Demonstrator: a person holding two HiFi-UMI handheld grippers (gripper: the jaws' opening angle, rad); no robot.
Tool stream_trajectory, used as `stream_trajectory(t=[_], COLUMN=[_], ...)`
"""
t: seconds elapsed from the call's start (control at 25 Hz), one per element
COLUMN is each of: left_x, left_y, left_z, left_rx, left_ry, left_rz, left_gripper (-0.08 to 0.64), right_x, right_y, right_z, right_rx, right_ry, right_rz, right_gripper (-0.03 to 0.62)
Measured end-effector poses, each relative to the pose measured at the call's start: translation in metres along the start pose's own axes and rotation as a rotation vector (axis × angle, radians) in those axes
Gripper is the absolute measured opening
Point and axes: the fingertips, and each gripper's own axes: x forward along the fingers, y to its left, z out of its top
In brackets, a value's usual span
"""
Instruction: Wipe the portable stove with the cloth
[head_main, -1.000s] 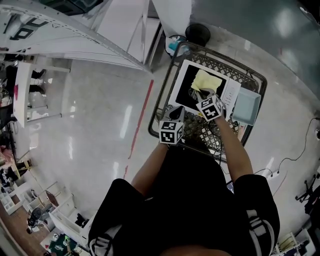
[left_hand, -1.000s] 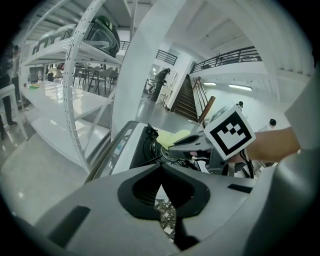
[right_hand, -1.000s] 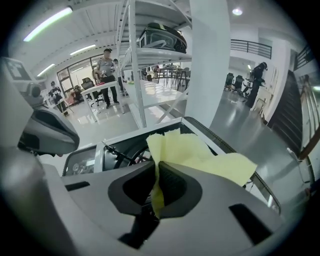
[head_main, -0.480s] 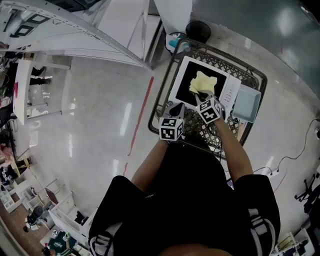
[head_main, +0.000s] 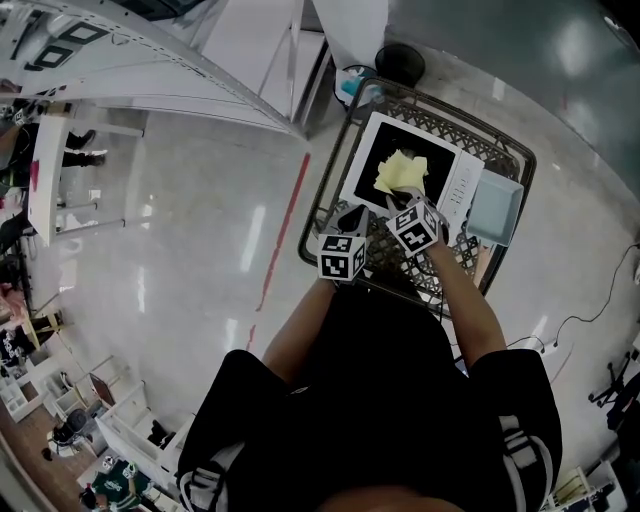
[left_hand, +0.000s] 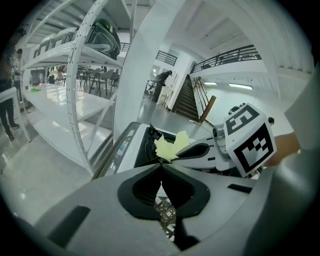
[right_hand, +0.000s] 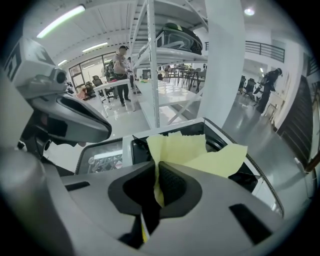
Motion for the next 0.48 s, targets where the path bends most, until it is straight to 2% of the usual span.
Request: stream_trajectory(t=[0.48], left_x=[-0.008], left_y=[0.010], left_z=[-0.011], left_rx=[-0.012], left_ry=[0.011], left_rz=[0.024], left_gripper=[0.021], right_x=[0.000], right_y=[0.035], right_z=[-0.011], right_rx=[-0.012], right_ry=[0.017], right_rz=[0.058], right_gripper=[0.021])
